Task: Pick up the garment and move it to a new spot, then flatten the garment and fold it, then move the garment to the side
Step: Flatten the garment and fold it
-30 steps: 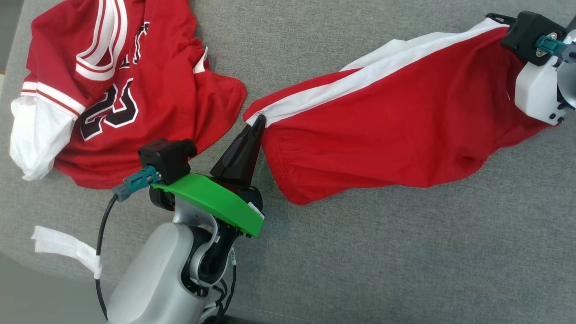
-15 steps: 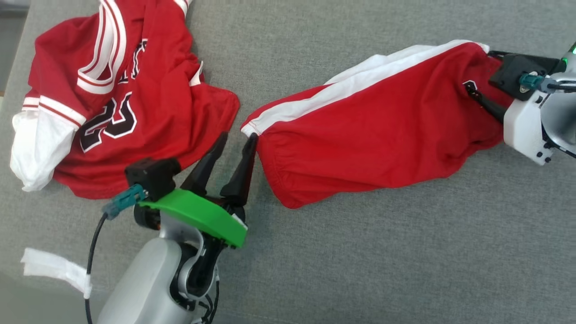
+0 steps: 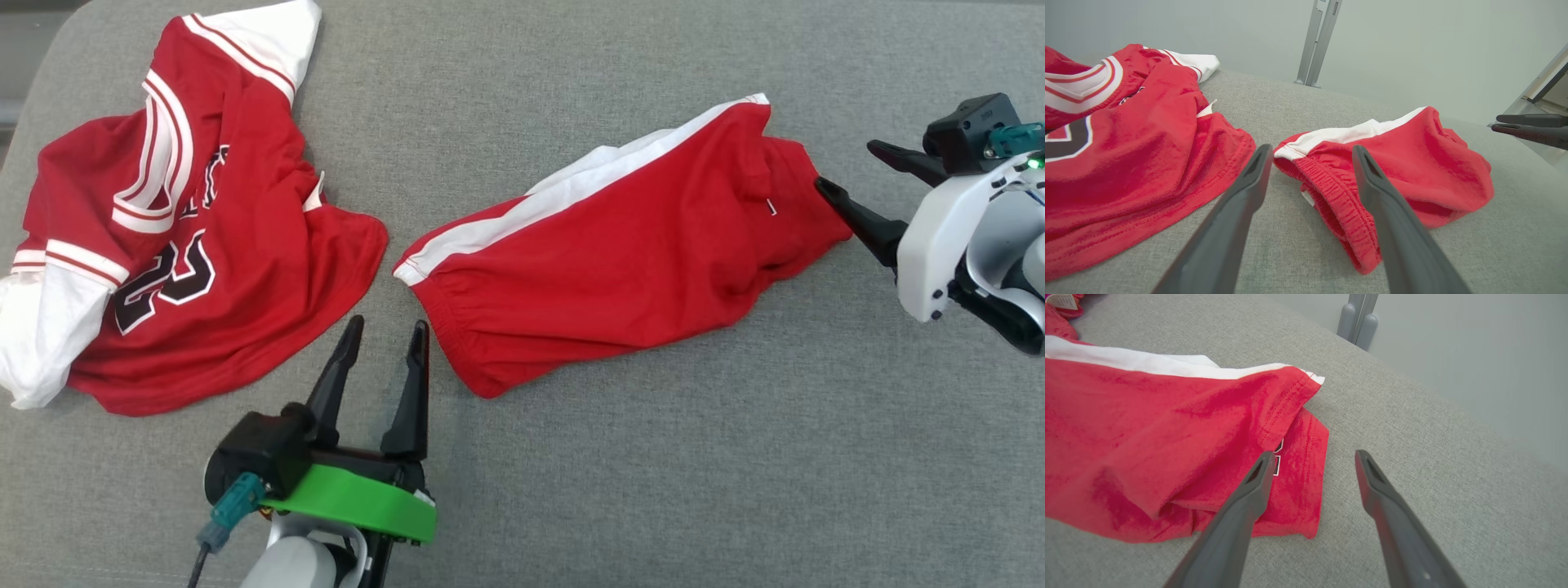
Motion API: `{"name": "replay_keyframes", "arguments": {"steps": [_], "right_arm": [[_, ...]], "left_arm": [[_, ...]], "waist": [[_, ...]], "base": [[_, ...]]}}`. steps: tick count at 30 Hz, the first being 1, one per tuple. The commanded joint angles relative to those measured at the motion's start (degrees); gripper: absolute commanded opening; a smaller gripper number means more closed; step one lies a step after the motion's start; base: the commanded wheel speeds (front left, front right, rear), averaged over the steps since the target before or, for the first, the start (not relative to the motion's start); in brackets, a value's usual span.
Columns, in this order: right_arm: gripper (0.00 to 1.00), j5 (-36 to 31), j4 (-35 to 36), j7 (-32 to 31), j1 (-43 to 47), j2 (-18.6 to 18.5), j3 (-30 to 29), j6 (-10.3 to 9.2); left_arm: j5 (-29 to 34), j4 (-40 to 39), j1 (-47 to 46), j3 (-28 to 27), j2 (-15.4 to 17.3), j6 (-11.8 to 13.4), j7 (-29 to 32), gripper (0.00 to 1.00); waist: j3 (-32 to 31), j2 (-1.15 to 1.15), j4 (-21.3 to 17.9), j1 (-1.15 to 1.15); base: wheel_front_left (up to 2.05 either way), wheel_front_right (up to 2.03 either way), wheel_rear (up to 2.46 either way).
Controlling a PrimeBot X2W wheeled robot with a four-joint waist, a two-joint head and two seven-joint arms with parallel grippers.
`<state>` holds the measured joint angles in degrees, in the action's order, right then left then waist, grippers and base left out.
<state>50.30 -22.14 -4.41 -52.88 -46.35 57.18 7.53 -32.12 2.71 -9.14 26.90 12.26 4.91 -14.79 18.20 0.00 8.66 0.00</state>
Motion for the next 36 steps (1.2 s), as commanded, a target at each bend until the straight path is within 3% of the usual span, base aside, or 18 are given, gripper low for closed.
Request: {"name": "replay_keyframes", "arguments": {"steps": [1, 14, 22, 36], "right_arm": [[1.0, -0.55, -0.84, 0.33, 0.94, 1.69, -1.46, -0.08], [1.0, -9.95, -10.42, -5.48, -0.24, 12.22, -8.47, -0.08], [1.0, -16.46, -15.26, -8.28, 0.52, 12.05, -8.29, -0.09], [1.0, -19.96, -17.77, -12.39, 3.42, 13.02, -11.62, -0.09]], "left_arm": [[1.48, 0.08, 1.18, -0.12, -0.37, 0.19, -0.45, 1.0], [6.83, 1.27, 1.63, -4.94, -6.86, -5.11, -0.41, 1.0], [8.23, 2.78, 2.06, -6.96, -8.61, -7.48, -0.42, 1.0], [9.5, 4.33, 2.52, -8.32, -9.25, -9.42, -0.41, 1.0]], "waist": [[0.23, 0.0, 0.13, 0.0], [3.87, 0.0, 3.61, 0.0], [3.54, 0.0, 4.12, 0.0], [3.41, 0.0, 4.4, 0.0]], "base": [[0.0, 0.0, 0.0], [0.0, 0.0, 0.0], [0.0, 0.0, 0.0], [0.0, 0.0, 0.0]]}}
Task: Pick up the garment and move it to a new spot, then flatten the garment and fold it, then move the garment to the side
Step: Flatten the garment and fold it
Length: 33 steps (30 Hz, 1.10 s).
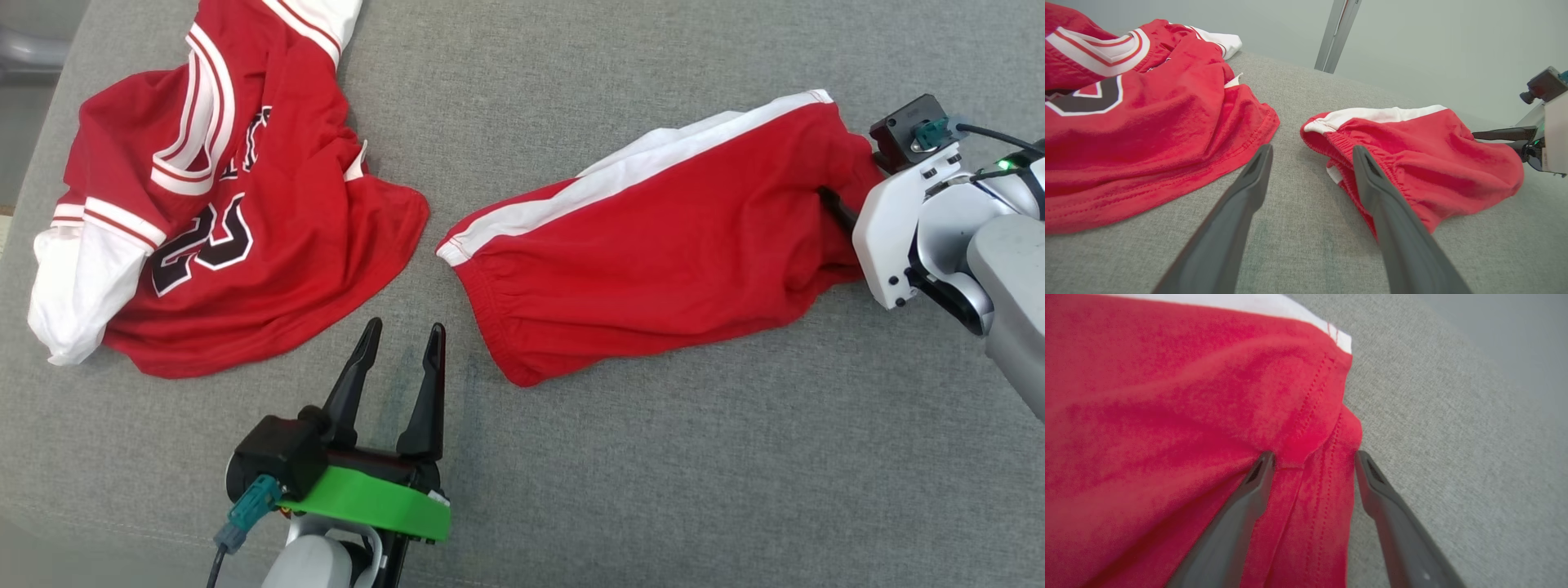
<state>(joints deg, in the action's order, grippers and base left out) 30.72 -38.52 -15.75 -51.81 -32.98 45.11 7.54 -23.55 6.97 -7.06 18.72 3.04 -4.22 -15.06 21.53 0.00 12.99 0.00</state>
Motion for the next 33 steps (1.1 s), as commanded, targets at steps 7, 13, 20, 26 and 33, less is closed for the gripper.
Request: {"name": "replay_keyframes", "arguments": {"steps": [7, 13, 20, 26, 33], "right_arm": [[1.0, -2.33, -3.5, -3.76, 3.68, -0.13, -1.33, -0.16], [0.28, 0.21, -2.54, -5.78, 6.09, 0.65, -1.3, -0.09], [0.0, 7.77, 0.18, -3.53, 8.03, 0.53, -3.62, -0.08], [0.0, 11.83, 0.52, 0.81, 10.98, 0.19, -6.86, -0.11], [0.0, 21.69, -0.15, 2.1, 16.28, 2.07, -14.2, -0.11]], "left_arm": [[0.58, 0.26, -0.21, 0.36, -0.13, -0.66, -0.15, 1.0], [-0.42, 0.19, -0.27, 0.65, -0.13, -0.22, -0.15, 1.0], [-0.31, 1.04, 1.05, -0.05, -0.09, 0.19, -0.15, 1.0], [1.58, 2.14, 3.31, -1.72, 0.52, -0.22, -0.15, 1.0], [3.41, 2.41, 5.51, -3.48, 1.69, -0.18, -0.09, 1.0]], "waist": [[0.69, 0.0, 0.61, 0.0], [0.67, 0.0, 0.62, 0.0], [-2.12, 0.0, -1.44, 0.0], [-6.4, 0.0, -6.02, 0.0], [-9.26, 0.0, -10.72, 0.0]], "base": [[0.0, 0.0, 0.0], [0.0, 0.0, 0.0], [0.0, 0.0, 0.0], [0.0, 0.0, 0.0], [0.0, 0.0, 0.0]]}}
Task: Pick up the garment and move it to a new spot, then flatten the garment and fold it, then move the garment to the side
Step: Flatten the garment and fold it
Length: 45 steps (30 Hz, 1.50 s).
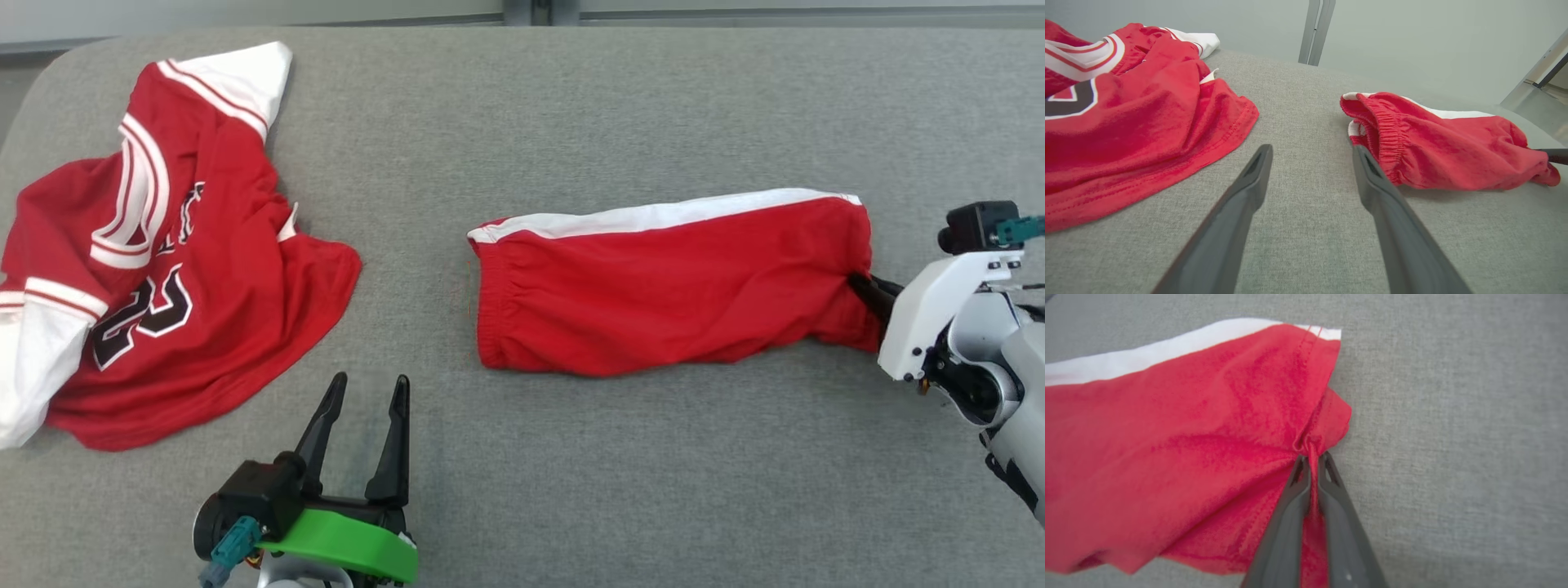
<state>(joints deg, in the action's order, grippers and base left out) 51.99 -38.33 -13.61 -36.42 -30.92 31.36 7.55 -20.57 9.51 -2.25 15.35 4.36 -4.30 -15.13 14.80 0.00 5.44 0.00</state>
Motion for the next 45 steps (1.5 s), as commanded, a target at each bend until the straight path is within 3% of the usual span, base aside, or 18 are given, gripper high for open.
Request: {"name": "replay_keyframes", "arguments": {"steps": [1, 7, 13, 18, 21, 25, 28, 31, 35, 42, 43, 44, 45], "right_arm": [[0.0, 1.58, -0.66, -0.08, 1.3, 0.35, -1.38, -0.11], [0.0, 5.9, -3.93, 1.42, 1.18, -0.22, -7.97, -0.11], [0.0, 7.29, -3.46, 1.93, -0.11, -5.89, -13.49, -0.1], [0.0, 7.52, 4.48, -0.43, 0.26, -9.75, -15.49, -0.07], [0.0, 6.61, 12.38, -3.58, 2.03, -9.53, -14.11, -0.07], [0.0, 3.33, 22.86, -8.42, 5.67, -4.58, -9.58, -0.07], [0.0, -0.36, 25.33, -9.8, 7.6, 0.78, -7.43, -0.07], [0.0, -4.48, 23.65, -8.65, 9.26, 7.7, -7.24, -0.07], [0.0, -9.23, 20.22, -6.3, 9.7, 14.17, -9.1, -0.07], [0.02, -15.41, 16.47, -5.65, 9.32, 18.43, -11.47, -0.07], [0.1, -16.58, 16.29, -5.37, 9.42, 18.43, -11.33, -0.07], [0.46, -17.2, 16.27, -5.15, 9.61, 18.41, -11.18, -0.07], [1.0, -17.75, 16.58, -4.82, 9.99, 18.55, -10.97, -0.07]], "left_arm": [[0.59, -0.18, 0.75, -0.26, 0.43, -0.16, -0.02, 1.0], [1.43, 0.09, 0.14, -0.12, 0.25, -0.67, -0.02, 1.0], [1.27, 0.79, 0.85, -0.33, -0.18, -0.93, -0.02, 1.0], [0.98, 0.68, 1.75, -0.76, -0.59, -1.03, -0.02, 1.0], [0.83, 0.5, 2.05, -0.84, -0.79, -1.04, -0.02, 1.0], [0.63, 0.54, 2.17, -0.65, -1.0, -1.16, -0.02, 1.0], [0.64, 0.9, 1.79, -0.1, -1.14, -1.32, -0.02, 1.0], [0.72, 1.39, 1.23, 0.36, -1.21, -1.52, -0.02, 1.0], [1.12, 2.2, 1.47, 0.67, -1.26, -1.68, -0.02, 1.0], [1.47, 3.41, 2.42, 1.16, -1.34, -1.92, -0.02, 1.0], [1.38, 3.51, 2.49, 1.15, -1.34, -1.95, -0.02, 1.0], [1.3, 3.58, 2.56, 1.12, -1.36, -1.96, -0.02, 1.0], [1.22, 3.62, 2.67, 1.07, -1.36, -1.97, -0.02, 1.0]], "waist": [[-2.45, 0.0, -3.5, 0.0], [-1.46, 0.0, -3.95, 0.0], [-1.68, 0.0, -3.02, 0.0], [-2.98, 0.0, -2.29, 0.0], [-3.45, 0.0, -2.23, 0.0], [-3.76, 0.0, -2.25, 0.0], [-3.8, 0.0, -2.16, 0.0], [-4.04, 0.0, -1.63, 0.0], [-4.43, 0.0, -0.85, 0.0], [-5.22, 0.0, -0.06, 0.0], [-5.35, 0.0, -0.01, 0.0], [-5.44, 0.0, 0.0, 0.0], [-5.56, 0.0, -0.05, 0.0]], "base": [[0.0, 0.0, 0.0], [0.0, 0.0, 0.0], [0.0, 0.0, 0.0], [0.0, 0.0, 0.0], [0.0, 0.0, 0.0], [0.0, 0.0, 0.0], [0.0, 0.0, 0.0], [0.0, 0.0, 0.0], [0.0, 0.0, 0.0], [0.0, 0.0, 0.0], [0.0, 0.0, 0.0], [0.0, 0.0, 0.0], [0.0, 0.0, 0.0]]}}
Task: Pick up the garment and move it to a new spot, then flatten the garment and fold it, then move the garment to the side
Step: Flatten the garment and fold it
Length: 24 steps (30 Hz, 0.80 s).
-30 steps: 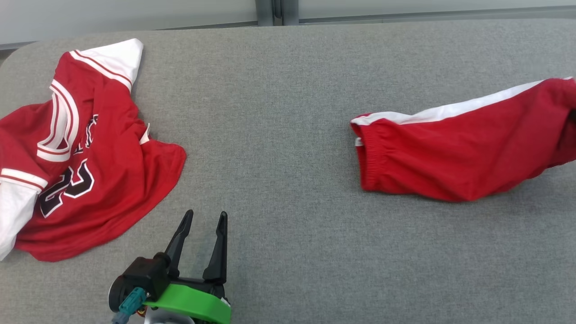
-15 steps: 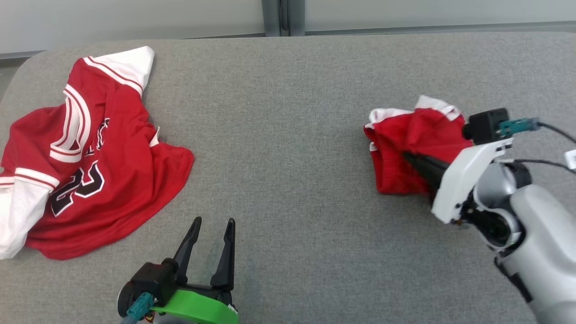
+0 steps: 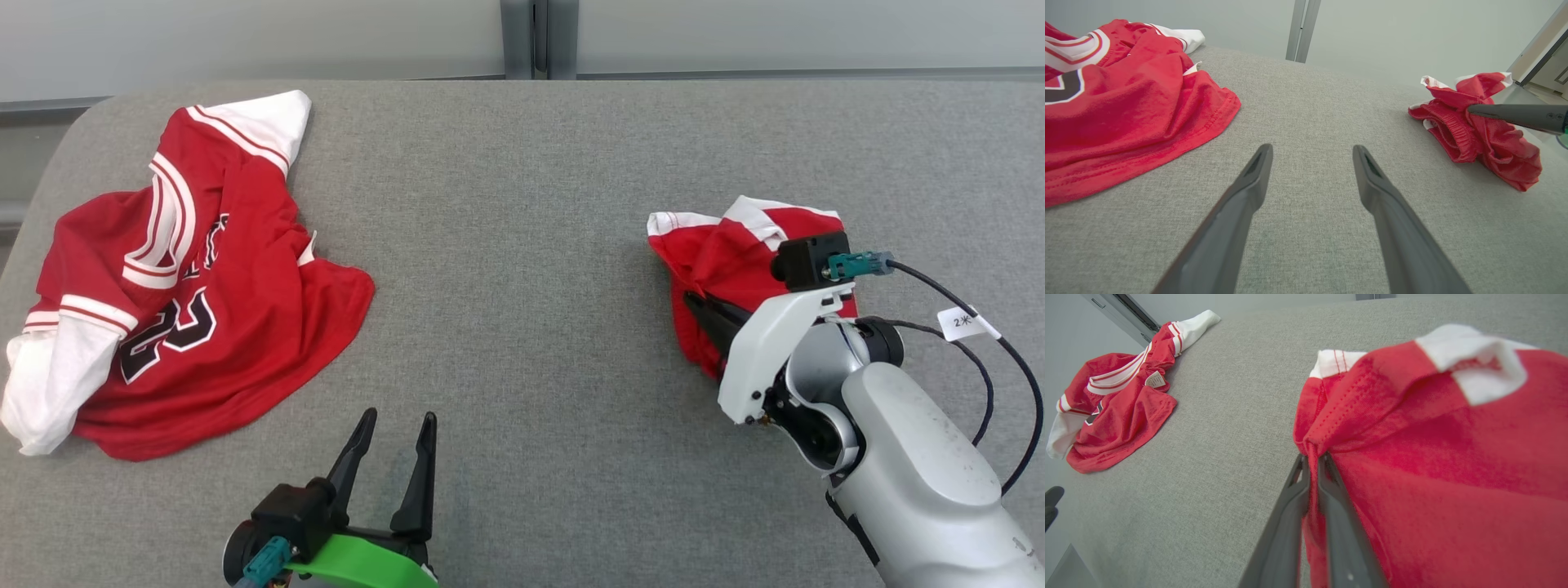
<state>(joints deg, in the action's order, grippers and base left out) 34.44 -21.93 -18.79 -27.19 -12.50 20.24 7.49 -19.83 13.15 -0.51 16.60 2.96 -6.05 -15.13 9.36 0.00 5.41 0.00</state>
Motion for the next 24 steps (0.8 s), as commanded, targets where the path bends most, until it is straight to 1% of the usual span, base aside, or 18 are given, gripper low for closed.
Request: {"name": "replay_keyframes", "arguments": {"steps": [1, 5, 6, 10, 12, 16, 19, 21, 22, 24], "right_arm": [[1.0, -0.59, 0.7, 0.82, 1.05, 0.16, 0.39, 0.0], [1.0, -1.53, 4.31, 3.55, 2.78, -1.72, 3.39, -0.01], [1.0, -1.36, 5.97, 5.06, 3.38, -2.34, 4.64, 0.01], [1.0, -2.46, 9.59, 10.61, 7.02, -6.08, 5.91, -0.03], [1.0, -3.49, 10.91, 13.99, 9.09, -7.72, 5.43, -0.03], [1.0, -6.35, 11.68, 21.8, 14.23, -9.73, 2.53, -0.04], [1.0, -11.36, 9.47, 28.36, 17.42, -10.66, -1.4, -0.04], [1.0, -14.53, 7.39, 31.73, 19.71, -9.82, -4.63, -0.03], [1.0, -17.16, 6.57, 32.89, 20.64, -9.74, -6.35, -0.03], [1.0, -19.75, 5.36, 33.83, 22.84, -8.17, -9.68, -0.03]], "left_arm": [[0.43, -0.03, 1.04, -0.25, 0.03, -0.22, -0.02, 1.0], [0.31, 0.0, 1.63, -0.8, 0.02, -0.14, -0.02, 1.0], [0.25, 0.03, 1.78, -0.96, 0.01, -0.08, -0.02, 1.0], [0.3, -0.41, 2.39, -1.43, 0.0, -0.06, -0.02, 1.0], [0.06, -0.66, 2.98, -1.92, 0.02, -0.05, -0.02, 1.0], [0.23, -1.31, 4.21, -3.17, 0.02, 0.2, -0.02, 1.0], [0.78, -2.56, 5.16, -4.53, 0.02, 0.21, -0.02, 1.0], [1.04, -3.65, 5.92, -5.58, 0.03, 0.28, -0.02, 1.0], [1.08, -4.33, 6.32, -6.17, 0.02, 0.31, -0.02, 1.0], [1.27, -5.15, 7.41, -7.09, 0.02, 0.43, -0.02, 1.0]], "waist": [[-0.22, 0.0, -0.08, 0.0], [-1.25, 0.0, -0.79, 0.0], [-1.63, 0.0, -1.05, 0.0], [-2.83, 0.0, -1.67, 0.0], [-3.69, 0.0, -2.06, 0.0], [-5.3, 0.0, -2.86, 0.0], [-6.47, 0.0, -3.11, 0.0], [-7.22, 0.0, -3.16, 0.0], [-7.54, 0.0, -3.13, 0.0], [-8.35, 0.0, -3.11, 0.0]], "base": [[0.0, 0.0, 0.0], [0.0, 0.0, 0.0], [0.0, 0.0, 0.0], [0.0, 0.0, 0.0], [0.0, 0.0, 0.0], [0.0, 0.0, 0.0], [0.0, 0.0, 0.0], [0.0, 0.0, 0.0], [0.0, 0.0, 0.0], [0.0, 0.0, 0.0]]}}
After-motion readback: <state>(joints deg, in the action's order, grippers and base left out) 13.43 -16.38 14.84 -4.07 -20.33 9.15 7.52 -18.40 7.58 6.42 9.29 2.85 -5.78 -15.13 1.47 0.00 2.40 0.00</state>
